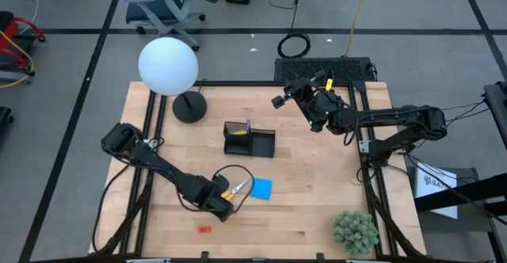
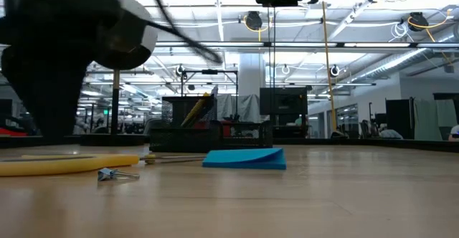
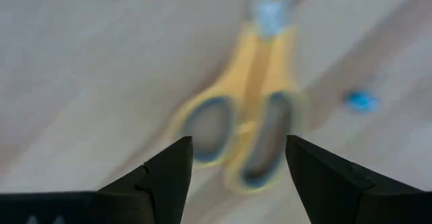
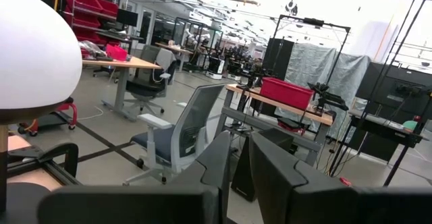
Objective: Pick and place office supplies into organizer
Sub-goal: Put the yellow scissors into the black mesh desk organizer
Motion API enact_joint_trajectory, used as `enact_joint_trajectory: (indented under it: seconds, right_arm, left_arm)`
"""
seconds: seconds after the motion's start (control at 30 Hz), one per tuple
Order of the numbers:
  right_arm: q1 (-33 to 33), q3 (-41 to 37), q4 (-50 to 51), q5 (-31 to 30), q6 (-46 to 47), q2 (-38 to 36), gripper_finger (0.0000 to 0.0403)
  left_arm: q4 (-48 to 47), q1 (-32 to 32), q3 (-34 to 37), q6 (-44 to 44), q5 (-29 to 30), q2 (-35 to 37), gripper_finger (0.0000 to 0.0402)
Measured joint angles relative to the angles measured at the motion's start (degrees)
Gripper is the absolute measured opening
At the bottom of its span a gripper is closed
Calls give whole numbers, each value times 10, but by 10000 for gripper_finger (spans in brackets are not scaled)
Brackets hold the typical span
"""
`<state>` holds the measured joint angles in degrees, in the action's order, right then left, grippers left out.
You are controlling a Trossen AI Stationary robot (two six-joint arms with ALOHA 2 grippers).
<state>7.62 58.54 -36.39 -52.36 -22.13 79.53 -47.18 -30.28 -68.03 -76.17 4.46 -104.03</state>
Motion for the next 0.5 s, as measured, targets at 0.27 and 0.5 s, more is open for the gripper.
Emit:
enact_joint_trajectory:
  seconds: [0.27,0.5]
  right_arm:
    - [0,0,0,0,0,0,48]
    - [0,0,0,0,0,0,47]
  left_arm:
    - [-75,2,0,15,0,0,243]
    - [-69,9,0,34,16,1,243]
